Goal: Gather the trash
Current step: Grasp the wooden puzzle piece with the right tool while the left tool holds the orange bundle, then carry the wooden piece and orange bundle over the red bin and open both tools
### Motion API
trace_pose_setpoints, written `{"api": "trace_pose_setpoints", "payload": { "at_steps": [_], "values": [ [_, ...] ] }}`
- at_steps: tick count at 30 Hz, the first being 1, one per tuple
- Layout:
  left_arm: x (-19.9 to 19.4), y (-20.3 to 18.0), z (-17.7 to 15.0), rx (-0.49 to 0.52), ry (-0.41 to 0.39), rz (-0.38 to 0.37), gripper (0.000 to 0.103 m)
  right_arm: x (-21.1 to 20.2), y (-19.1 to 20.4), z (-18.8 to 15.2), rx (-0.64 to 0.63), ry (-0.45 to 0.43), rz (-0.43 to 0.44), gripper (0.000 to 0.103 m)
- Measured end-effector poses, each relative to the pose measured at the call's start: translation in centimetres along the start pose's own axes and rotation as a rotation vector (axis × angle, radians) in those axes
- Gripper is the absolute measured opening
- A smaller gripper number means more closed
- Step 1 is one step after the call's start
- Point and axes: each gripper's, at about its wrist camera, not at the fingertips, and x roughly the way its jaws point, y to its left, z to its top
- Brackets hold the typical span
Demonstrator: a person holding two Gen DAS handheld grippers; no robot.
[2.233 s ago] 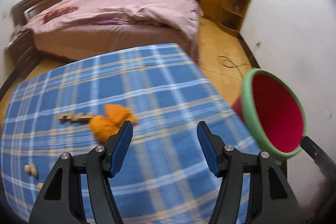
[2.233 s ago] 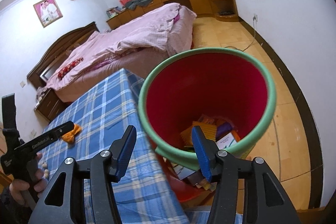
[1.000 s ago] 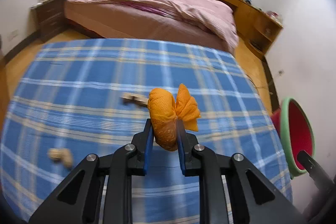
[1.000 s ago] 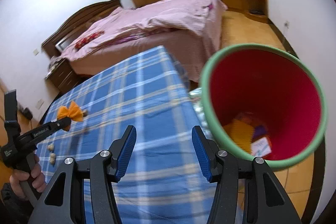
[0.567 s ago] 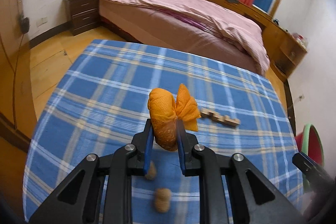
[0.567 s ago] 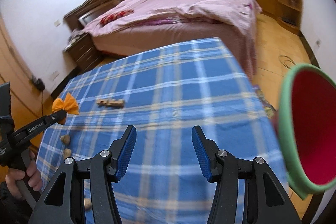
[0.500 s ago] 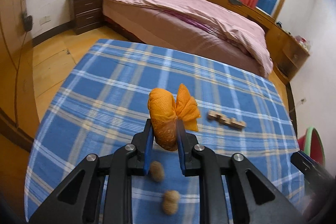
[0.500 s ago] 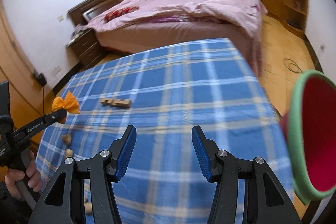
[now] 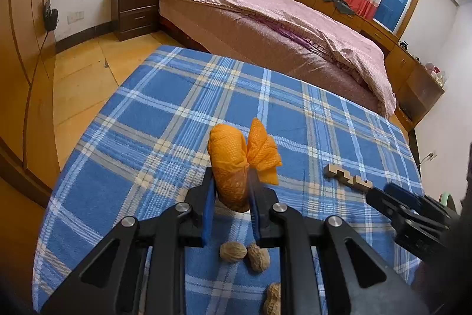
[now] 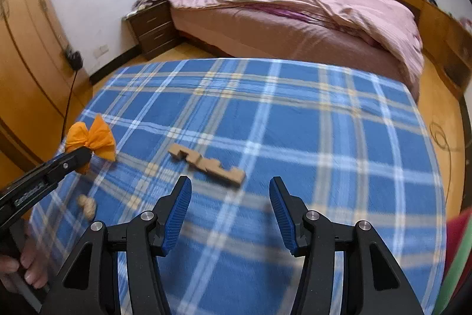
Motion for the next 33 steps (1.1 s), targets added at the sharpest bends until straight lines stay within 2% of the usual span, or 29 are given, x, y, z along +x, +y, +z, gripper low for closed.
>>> {"api": "trace_pose_setpoints", "payload": {
  "at_steps": [6, 8, 9, 15, 22, 33],
  "values": [
    [0.2, 0.1, -0.1, -0.002, 0.006, -0.007, 0.021, 2.2, 1.0, 0.9, -0.048, 0.018, 0.017, 0.056],
    [0.3, 0.0, 0.0, 0.001, 0.007, -0.011, 0.021, 2.3, 1.4, 0.9, -0.064, 0.015, 0.004, 0.046],
    [0.3, 0.0, -0.1, 0.003, 0.007, -0.012, 0.021, 2.4, 1.6, 0.8, -0.073, 0.013, -0.004, 0.031],
    [0.1, -0.4, -0.2, 0.015, 0.005, -0.018, 0.021, 1.9, 2.3, 0.0, -0.109, 0.009, -0.014, 0.031],
    [-1.0, -1.6, -0.3, 0.046, -0.014, -0.037, 0.020, -0.9, 1.3, -1.5, -0.035, -0.016, -0.010, 0.031],
    [-3.9, -5.6, -1.5, 0.123, -0.031, -0.104, 0.021, -7.2, -1.8, -4.7, 0.111, -0.097, -0.080, 0.031]
  ]
}}
